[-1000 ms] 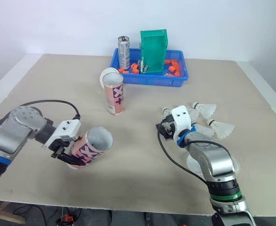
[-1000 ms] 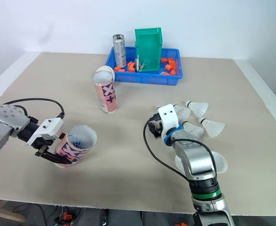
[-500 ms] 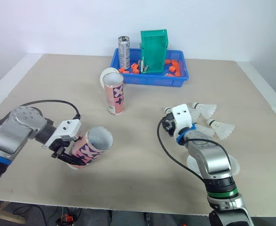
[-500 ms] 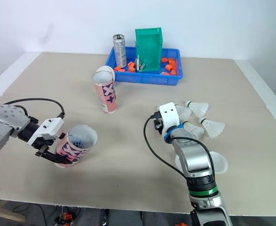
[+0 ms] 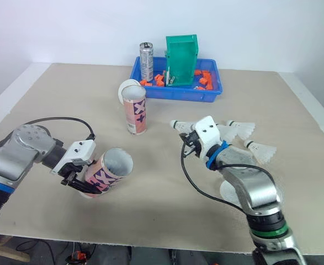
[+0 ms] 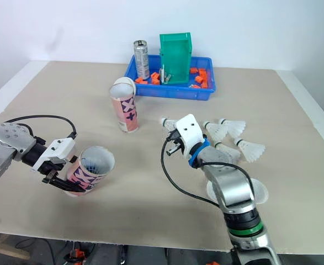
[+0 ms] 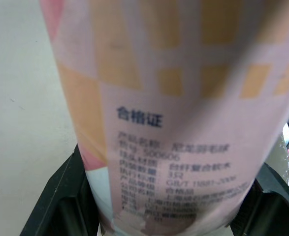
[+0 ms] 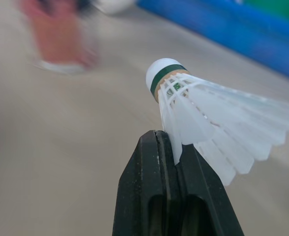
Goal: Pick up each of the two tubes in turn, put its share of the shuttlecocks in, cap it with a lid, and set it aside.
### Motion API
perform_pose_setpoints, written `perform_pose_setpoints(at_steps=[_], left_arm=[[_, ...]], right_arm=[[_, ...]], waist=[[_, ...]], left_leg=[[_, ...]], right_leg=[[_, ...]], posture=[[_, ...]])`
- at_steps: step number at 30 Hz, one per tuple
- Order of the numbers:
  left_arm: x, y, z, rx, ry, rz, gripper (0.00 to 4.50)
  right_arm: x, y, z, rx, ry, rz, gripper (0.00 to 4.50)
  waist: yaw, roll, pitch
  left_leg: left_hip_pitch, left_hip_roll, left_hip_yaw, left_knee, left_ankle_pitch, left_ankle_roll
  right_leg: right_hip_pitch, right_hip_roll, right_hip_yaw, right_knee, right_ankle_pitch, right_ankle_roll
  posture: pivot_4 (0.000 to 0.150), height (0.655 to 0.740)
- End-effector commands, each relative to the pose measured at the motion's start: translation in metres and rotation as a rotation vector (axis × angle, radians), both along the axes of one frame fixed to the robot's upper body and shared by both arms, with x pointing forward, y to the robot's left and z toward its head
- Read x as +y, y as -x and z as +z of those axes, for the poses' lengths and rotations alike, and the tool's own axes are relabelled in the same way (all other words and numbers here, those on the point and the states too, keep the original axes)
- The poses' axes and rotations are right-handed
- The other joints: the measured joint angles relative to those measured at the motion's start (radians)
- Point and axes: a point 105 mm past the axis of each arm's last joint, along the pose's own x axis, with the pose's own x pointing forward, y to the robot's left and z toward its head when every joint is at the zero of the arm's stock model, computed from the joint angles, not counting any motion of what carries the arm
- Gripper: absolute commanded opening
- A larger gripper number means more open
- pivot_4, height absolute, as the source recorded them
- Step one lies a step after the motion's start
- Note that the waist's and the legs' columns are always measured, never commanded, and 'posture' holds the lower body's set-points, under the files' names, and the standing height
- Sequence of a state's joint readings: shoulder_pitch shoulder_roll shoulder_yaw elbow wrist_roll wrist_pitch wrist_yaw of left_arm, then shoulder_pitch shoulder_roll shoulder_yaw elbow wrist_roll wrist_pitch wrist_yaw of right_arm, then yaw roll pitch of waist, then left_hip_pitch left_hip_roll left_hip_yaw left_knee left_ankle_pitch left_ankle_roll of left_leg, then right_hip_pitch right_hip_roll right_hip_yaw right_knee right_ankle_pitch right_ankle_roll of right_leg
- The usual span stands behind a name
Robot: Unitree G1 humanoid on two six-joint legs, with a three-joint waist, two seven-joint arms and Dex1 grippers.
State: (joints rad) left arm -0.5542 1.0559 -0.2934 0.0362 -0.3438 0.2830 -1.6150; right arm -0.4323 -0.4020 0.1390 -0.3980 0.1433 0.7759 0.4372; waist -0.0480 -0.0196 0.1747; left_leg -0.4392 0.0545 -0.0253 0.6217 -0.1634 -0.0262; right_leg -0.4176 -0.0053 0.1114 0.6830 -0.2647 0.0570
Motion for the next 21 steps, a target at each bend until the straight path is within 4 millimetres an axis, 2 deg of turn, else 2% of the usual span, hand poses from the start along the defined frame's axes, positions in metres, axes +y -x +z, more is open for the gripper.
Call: perform_pose_setpoints(at_steps=[1, 5, 7, 9, 12, 18, 21], left_arm=[[-0.002, 0.001, -0.003, 0.002, -0.007, -0.011, 2.91], [-0.002, 0.000, -0.003, 0.000, -0.008, -0.012, 2.91], [-0.003, -0.001, -0.002, -0.003, -0.009, -0.014, 2.91], [-0.003, -0.001, -0.002, -0.004, -0.009, -0.015, 2.91], [-0.003, -0.002, -0.001, -0.006, -0.008, -0.014, 2.91], [-0.003, -0.002, -0.001, -0.007, -0.006, -0.011, 2.91], [-0.002, -0.001, -0.001, -0.005, -0.007, -0.008, 2.91]], right_arm=[[0.020, 0.035, 0.044, -0.163, 0.072, 0.327, 0.06], [0.024, 0.057, 0.053, -0.213, 0.201, 0.549, 0.06], [0.029, 0.074, 0.057, -0.218, 0.301, 0.740, 0.06], [0.033, 0.083, 0.059, -0.237, 0.400, 0.880, 0.06], [0.044, 0.075, 0.066, -0.287, 0.441, 0.920, 0.06], [0.064, 0.074, 0.076, -0.337, 0.447, 1.023, 0.06], [0.072, 0.081, 0.076, -0.344, 0.469, 1.115, 0.06]], waist=[[0.000, 0.000, 0.000], [0.001, 0.000, 0.000], [0.001, 0.001, 0.000], [0.000, 0.002, 0.001], [0.000, 0.002, 0.001], [0.003, 0.002, 0.001], [0.003, 0.002, 0.001]], left_leg=[[0.000, 0.000, 0.000, 0.000, 0.000, 0.000], [0.001, 0.000, 0.000, 0.000, 0.000, 0.000], [0.001, 0.000, -0.001, 0.000, 0.000, 0.000], [0.001, 0.000, 0.000, 0.001, 0.000, 0.000], [0.002, 0.000, 0.001, 0.002, 0.000, 0.000], [0.001, 0.001, 0.001, 0.002, 0.000, 0.000], [0.001, 0.001, 0.001, 0.002, 0.000, 0.000]], right_leg=[[0.000, 0.000, 0.000, 0.000, 0.000, 0.000], [0.000, 0.000, 0.000, 0.000, 0.000, -0.001], [0.001, 0.000, -0.001, 0.000, 0.000, -0.001], [0.001, -0.001, 0.000, 0.000, 0.000, 0.000], [0.001, 0.000, 0.000, 0.000, 0.001, 0.000], [0.000, 0.000, 0.000, 0.000, 0.001, -0.001], [0.000, 0.000, -0.001, 0.000, 0.001, -0.001]], posture=[[0.150, 0.7362], [0.150, 0.7362], [0.150, 0.7362], [0.150, 0.7362], [0.150, 0.7362], [0.150, 0.7362], [0.150, 0.7362]])
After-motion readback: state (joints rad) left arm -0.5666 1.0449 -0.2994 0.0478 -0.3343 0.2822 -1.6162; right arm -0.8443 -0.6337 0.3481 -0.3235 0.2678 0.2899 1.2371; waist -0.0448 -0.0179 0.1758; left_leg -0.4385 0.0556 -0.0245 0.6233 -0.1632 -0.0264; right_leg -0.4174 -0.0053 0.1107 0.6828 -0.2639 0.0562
